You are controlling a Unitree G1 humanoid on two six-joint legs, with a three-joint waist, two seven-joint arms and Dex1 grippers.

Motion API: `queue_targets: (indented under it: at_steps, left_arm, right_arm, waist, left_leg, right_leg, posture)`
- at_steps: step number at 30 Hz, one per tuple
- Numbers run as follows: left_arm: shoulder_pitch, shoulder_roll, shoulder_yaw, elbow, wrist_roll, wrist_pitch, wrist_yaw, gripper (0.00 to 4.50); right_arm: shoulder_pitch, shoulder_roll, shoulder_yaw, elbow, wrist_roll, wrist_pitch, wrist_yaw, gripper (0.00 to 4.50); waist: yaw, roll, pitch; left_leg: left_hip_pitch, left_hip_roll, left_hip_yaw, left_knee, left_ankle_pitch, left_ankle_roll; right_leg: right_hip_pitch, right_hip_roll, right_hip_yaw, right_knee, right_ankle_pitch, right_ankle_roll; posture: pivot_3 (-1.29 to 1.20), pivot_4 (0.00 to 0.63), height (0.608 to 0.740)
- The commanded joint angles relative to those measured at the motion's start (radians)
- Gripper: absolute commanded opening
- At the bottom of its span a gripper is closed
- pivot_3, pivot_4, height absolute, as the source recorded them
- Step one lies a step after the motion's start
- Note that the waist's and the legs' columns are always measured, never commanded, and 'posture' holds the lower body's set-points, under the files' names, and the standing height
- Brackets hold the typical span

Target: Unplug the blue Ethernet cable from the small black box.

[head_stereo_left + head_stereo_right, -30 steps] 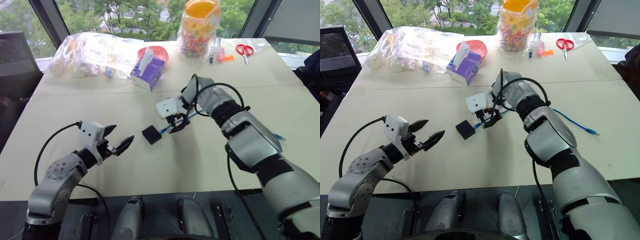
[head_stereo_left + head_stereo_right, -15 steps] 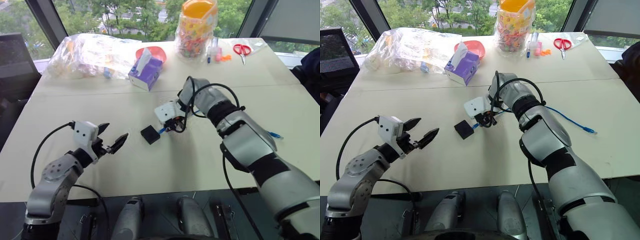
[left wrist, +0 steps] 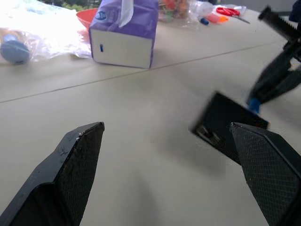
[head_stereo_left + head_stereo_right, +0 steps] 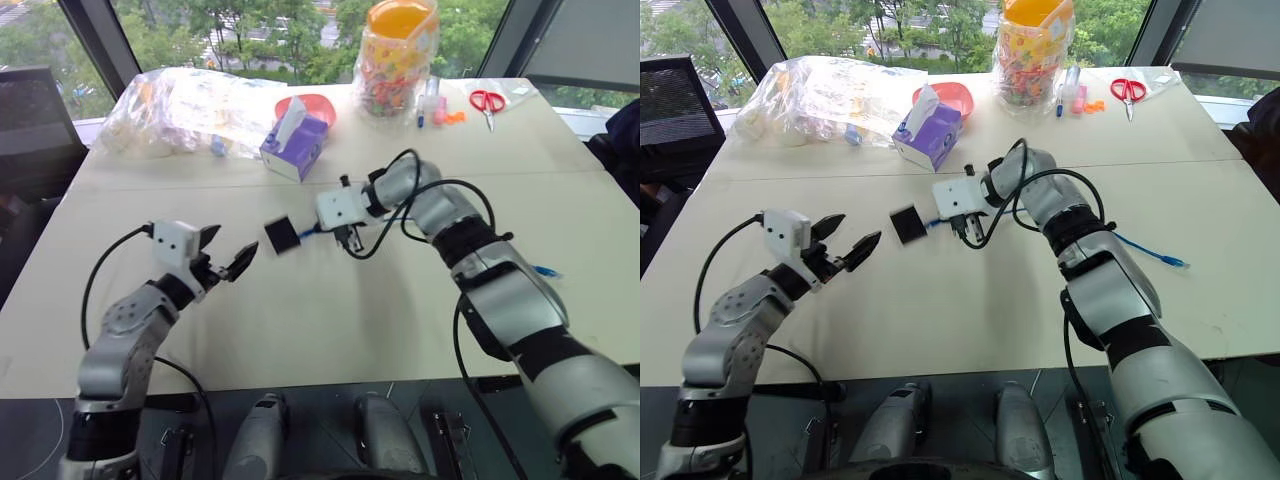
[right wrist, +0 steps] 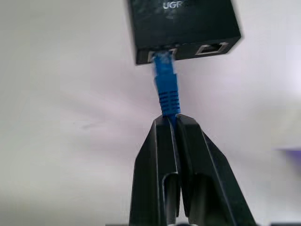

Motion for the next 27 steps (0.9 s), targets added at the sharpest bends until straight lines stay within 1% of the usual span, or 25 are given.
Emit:
queue_targets:
  at_steps: [1,4,6,8,10,13,15,18,24,27]
  left_arm:
    - [-0.061,-0.014,-0.004,0.012,-0.028,0.012,-0.018,4.50]
    - [-0.105,-0.017,-0.002,0.034,-0.048,0.036,-0.042,4.50]
    - [-0.165,-0.012,0.006,0.053,-0.089,0.075,-0.070,4.50]
    - [-0.213,-0.005,0.012,0.063,-0.125,0.114,-0.095,4.50]
    - [-0.248,0.005,0.016,0.064,-0.165,0.159,-0.122,4.50]
    - [-0.290,0.025,0.023,0.060,-0.235,0.230,-0.162,4.50]
    - [-0.307,0.038,0.028,0.056,-0.278,0.275,-0.180,4.50]
    - [-0.315,0.058,0.027,0.053,-0.304,0.311,-0.200,4.50]
    - [-0.322,0.075,0.047,0.051,-0.336,0.327,-0.206,4.50]
    - [-0.323,0.080,0.049,0.050,-0.343,0.329,-0.211,3.73]
  right_arm:
    - [0.083,-0.051,-0.089,-0.183,-0.008,-0.048,-0.215,0.05]
    - [0.174,-0.074,-0.117,-0.317,-0.027,-0.064,-0.332,0.05]
    - [0.252,-0.087,-0.127,-0.424,-0.087,-0.074,-0.440,0.05]
    - [0.305,-0.098,-0.123,-0.496,-0.136,-0.085,-0.512,0.05]
    - [0.342,-0.087,-0.124,-0.550,-0.141,-0.057,-0.538,0.05]
    - [0.375,-0.082,-0.106,-0.605,-0.192,-0.045,-0.588,0.05]
    - [0.392,-0.078,-0.094,-0.630,-0.204,-0.035,-0.596,0.05]
    - [0.405,-0.076,-0.082,-0.651,-0.211,-0.027,-0.601,0.05]
    - [0.406,-0.083,-0.075,-0.657,-0.212,-0.027,-0.601,0.05]
    - [0.405,-0.085,-0.073,-0.656,-0.211,-0.028,-0.595,0.00]
  waist:
    - [0.001,0.000,0.000]
    - [-0.001,0.000,0.000]
    - [-0.004,0.000,0.000]
    - [-0.004,0.000,0.000]
    - [-0.004,-0.001,0.000]
    - [-0.004,-0.001,0.000]
    - [-0.003,-0.001,0.000]
    - [-0.004,-0.001,0.000]
    - [-0.003,-0.001,0.000]
    - [-0.003,-0.001,0.000]
  left_leg:
    - [0.000,0.000,0.000,0.000,0.000,0.000]
    - [0.000,0.000,0.000,0.000,0.000,0.000]
    - [0.000,0.000,0.000,0.000,0.000,0.000]
    - [0.000,0.000,0.000,0.000,0.000,0.000]
    - [0.000,0.000,0.000,0.000,0.000,0.000]
    - [0.000,0.000,0.000,0.001,0.000,0.000]
    - [0.000,0.000,0.000,0.001,0.000,0.000]
    - [0.000,0.000,0.000,0.001,0.000,0.000]
    - [0.000,0.000,0.000,0.001,0.000,0.000]
    - [0.000,0.000,0.000,0.001,0.000,0.000]
  right_leg:
    - [0.000,0.000,0.000,0.000,0.000,0.000]
    - [0.000,0.000,0.000,0.000,0.000,0.001]
    - [0.000,0.000,0.000,0.000,0.000,0.001]
    - [0.000,0.000,0.000,0.001,0.000,0.001]
    - [0.000,0.000,0.000,0.001,0.000,0.001]
    - [0.000,0.000,0.001,0.001,0.000,0.001]
    - [0.000,0.000,0.001,0.001,0.000,0.001]
    - [0.000,0.000,0.001,0.000,0.000,0.001]
    - [0.000,0.000,0.001,0.000,-0.002,-0.002]
    - [0.000,0.000,0.001,0.000,-0.002,-0.002]
  posture:
    - [0.00,0.150,0.726]
    - [0.00,0.150,0.726]
    - [0.00,0.150,0.726]
    - [0.00,0.150,0.726]
    - [0.00,0.150,0.726]
    - [0.00,0.150,0.726]
    - [0.00,0.150,0.726]
    - [0.00,0.150,0.726]
    - [0.00,0.150,0.726]
    - [0.00,0.150,0.726]
